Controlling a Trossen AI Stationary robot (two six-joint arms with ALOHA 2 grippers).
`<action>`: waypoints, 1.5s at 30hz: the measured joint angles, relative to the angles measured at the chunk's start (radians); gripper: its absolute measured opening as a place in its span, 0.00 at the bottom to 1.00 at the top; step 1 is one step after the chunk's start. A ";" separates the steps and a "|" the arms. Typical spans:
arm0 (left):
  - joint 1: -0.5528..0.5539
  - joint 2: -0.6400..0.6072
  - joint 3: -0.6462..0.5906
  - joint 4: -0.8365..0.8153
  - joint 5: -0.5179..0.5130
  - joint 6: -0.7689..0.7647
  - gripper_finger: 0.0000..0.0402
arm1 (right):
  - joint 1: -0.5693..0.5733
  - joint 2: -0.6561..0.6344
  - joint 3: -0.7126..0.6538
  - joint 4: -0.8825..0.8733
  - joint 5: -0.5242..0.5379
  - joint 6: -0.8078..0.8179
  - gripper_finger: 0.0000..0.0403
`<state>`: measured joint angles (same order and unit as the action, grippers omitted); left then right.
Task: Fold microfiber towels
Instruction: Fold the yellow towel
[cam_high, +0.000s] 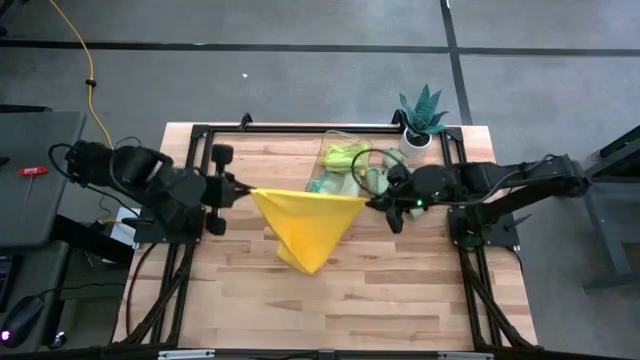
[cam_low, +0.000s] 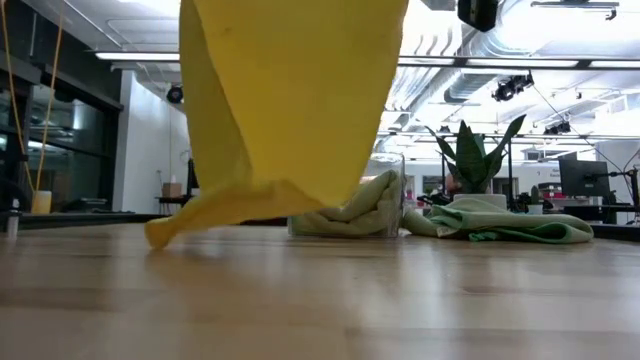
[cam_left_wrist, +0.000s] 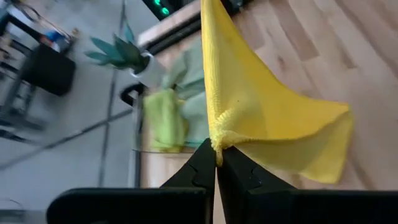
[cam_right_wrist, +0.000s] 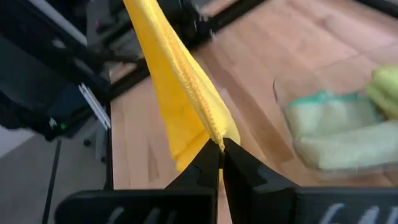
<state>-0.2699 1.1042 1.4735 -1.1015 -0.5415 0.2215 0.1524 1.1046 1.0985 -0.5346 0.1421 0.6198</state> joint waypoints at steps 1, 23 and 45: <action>0.014 0.000 0.019 -0.002 0.000 0.033 0.00 | -0.012 -0.007 0.000 0.013 0.000 -0.005 0.00; 0.143 0.000 0.196 -0.006 0.405 0.130 0.00 | -0.131 -0.168 0.000 0.030 -0.314 -0.121 0.00; 0.143 -0.013 0.198 0.019 0.626 -0.098 0.00 | -0.130 -0.179 0.000 -0.192 -0.309 -0.095 0.00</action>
<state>-0.1265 1.0907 1.6714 -1.0822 0.0849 0.1237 0.0222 0.9261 1.0985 -0.7267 -0.1672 0.5244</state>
